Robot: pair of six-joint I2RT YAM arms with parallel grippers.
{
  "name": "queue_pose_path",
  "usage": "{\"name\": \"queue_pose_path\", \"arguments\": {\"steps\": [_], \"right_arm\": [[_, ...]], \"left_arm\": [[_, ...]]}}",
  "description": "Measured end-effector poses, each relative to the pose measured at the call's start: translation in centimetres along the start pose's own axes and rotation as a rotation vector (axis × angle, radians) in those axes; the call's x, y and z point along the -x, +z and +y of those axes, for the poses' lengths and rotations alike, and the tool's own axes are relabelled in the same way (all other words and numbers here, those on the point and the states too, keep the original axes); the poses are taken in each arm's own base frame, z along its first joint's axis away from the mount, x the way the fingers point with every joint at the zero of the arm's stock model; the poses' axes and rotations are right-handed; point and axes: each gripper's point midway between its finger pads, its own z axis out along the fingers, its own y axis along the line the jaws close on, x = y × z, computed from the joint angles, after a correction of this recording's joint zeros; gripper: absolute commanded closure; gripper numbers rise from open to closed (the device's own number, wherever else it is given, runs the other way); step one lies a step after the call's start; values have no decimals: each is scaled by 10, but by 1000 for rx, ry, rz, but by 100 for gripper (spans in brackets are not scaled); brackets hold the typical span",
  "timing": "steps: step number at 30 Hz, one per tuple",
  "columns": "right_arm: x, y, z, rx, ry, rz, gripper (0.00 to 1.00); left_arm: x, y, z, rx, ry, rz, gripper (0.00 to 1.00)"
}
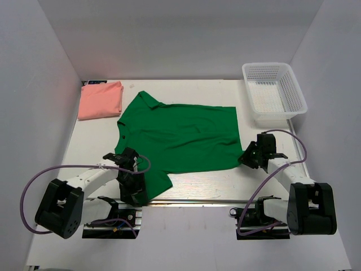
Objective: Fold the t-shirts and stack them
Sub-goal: Grap the side of the flattened tshirt closest away from the robot with both arms
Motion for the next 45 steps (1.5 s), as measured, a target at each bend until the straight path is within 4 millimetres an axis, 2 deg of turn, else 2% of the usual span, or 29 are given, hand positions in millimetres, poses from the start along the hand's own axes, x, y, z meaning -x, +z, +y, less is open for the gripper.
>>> {"name": "queue_pose_path", "arguments": {"steps": [4, 7, 8, 10, 15, 19, 23, 25, 29, 33, 36, 40, 45], "right_arm": [[-3, 2, 0, 3, 2, 13, 88], [-6, 1, 0, 9, 0, 28, 100], [-8, 0, 0, 10, -1, 34, 100], [-15, -4, -2, 7, -5, 59, 100], [-38, -19, -10, -16, -19, 154, 100], [-52, -39, -16, -66, -30, 263, 100], [-43, -61, -18, -131, -41, 276, 100], [-41, -70, -19, -141, -44, 259, 100], [-49, -78, -23, -156, -39, 282, 100], [-55, -76, -26, -166, -35, 311, 100], [-59, -75, -28, -172, -32, 329, 100], [-57, -71, -25, -159, -34, 325, 100], [-53, -66, -23, -157, -50, 334, 100]], "left_arm": [[8, -2, 0, 25, -18, -60, 42], [14, -1, -5, 17, -25, -91, 64], [16, 0, -7, 12, -22, -99, 79], [17, 4, -10, -2, -15, -104, 100], [11, 11, -16, -35, 17, -79, 100], [18, -3, -25, -30, 62, -102, 100], [32, -34, -48, -72, 119, -177, 100], [34, -43, -54, -88, 139, -197, 100], [28, -44, -53, -93, 159, -169, 100], [28, -47, -63, -142, 192, -165, 100], [43, -62, -83, -203, 234, -238, 100], [75, -92, -117, -302, 288, -402, 100], [115, -113, -133, -300, 279, -576, 100]]}}
